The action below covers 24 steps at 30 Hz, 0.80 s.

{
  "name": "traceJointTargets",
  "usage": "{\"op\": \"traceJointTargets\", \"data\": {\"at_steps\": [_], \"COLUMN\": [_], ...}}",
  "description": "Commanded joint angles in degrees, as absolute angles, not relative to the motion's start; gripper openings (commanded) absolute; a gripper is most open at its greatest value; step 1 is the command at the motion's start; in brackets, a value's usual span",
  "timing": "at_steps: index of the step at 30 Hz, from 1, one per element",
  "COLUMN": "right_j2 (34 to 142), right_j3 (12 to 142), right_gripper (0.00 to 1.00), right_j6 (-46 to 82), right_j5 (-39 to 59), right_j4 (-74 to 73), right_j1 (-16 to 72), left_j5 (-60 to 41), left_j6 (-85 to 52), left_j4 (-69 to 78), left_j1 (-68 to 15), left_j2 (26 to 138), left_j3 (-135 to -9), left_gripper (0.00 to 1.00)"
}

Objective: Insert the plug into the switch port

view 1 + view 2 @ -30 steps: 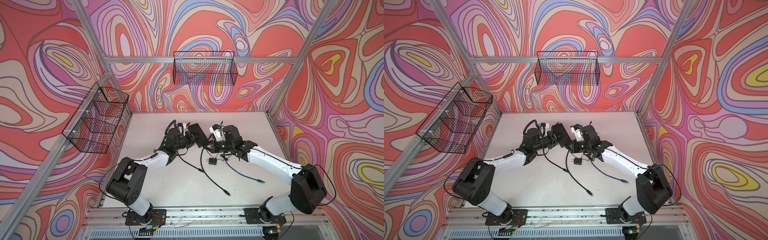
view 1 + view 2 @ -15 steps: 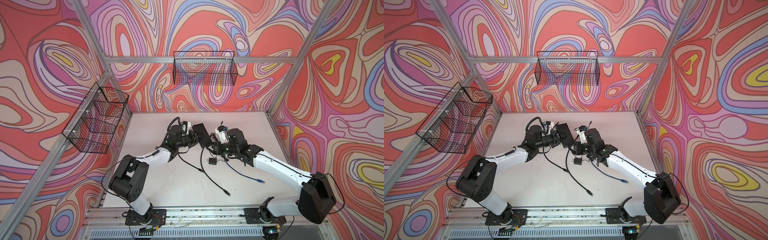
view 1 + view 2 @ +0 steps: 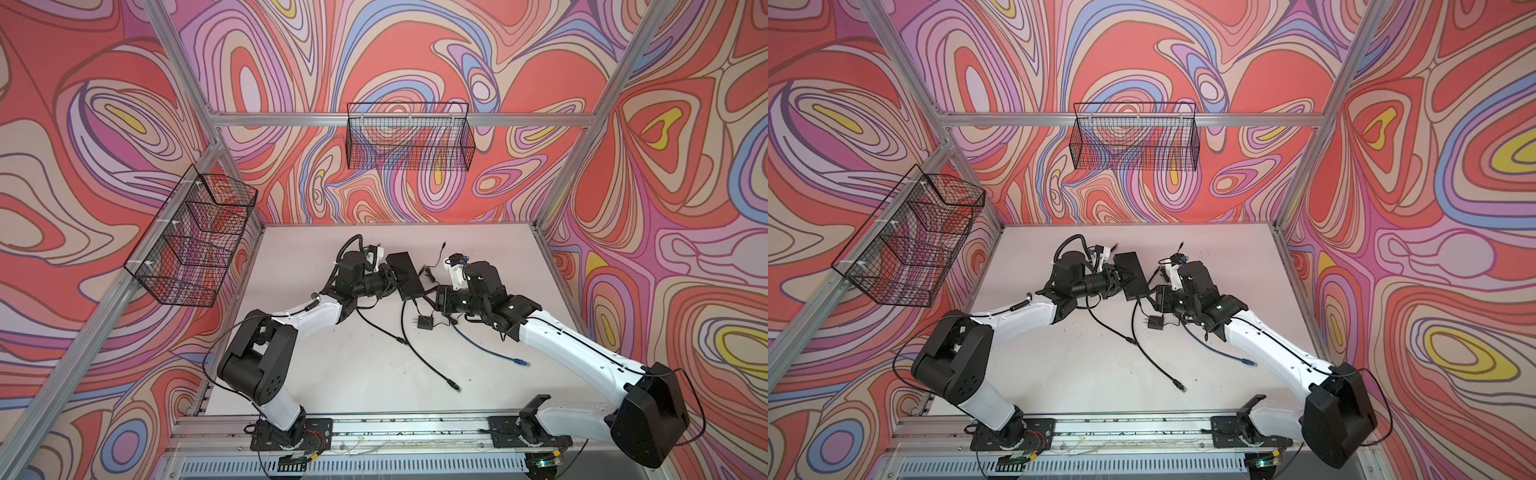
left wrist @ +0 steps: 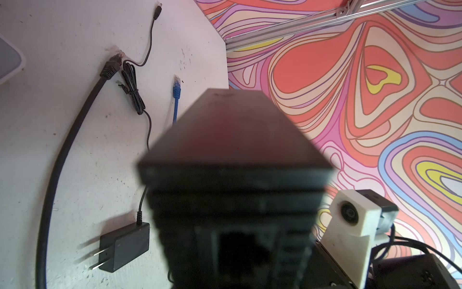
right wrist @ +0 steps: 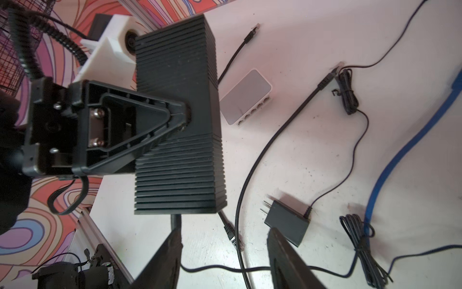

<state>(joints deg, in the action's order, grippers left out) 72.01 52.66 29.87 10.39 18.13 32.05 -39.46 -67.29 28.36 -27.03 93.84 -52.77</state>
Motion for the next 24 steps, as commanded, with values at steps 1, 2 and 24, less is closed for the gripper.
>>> {"op": "traceJointTargets", "data": {"at_steps": [1, 2, 24], "right_j2": [70.78, 71.07, 83.53], "right_j3": [52.74, 53.4, 58.29], "right_gripper": [0.57, 0.57, 0.59], "right_j6": [31.85, 32.42, 39.21], "right_j5": [0.52, -2.45, -20.24], "right_j4": [24.08, 26.29, 38.73], "right_j1": [31.93, 31.99, 30.94], "left_j5": [-40.43, -40.34, -26.57], "left_j6": [-65.84, -65.84, -67.45], "left_j4": [28.81, 28.85, 27.09], "left_j1": [-27.05, -27.03, -27.01], "left_j2": [91.76, 91.72, 82.12], "left_j3": [-52.59, -52.4, -38.36], "left_gripper": [0.01, 0.01, 0.01]}}
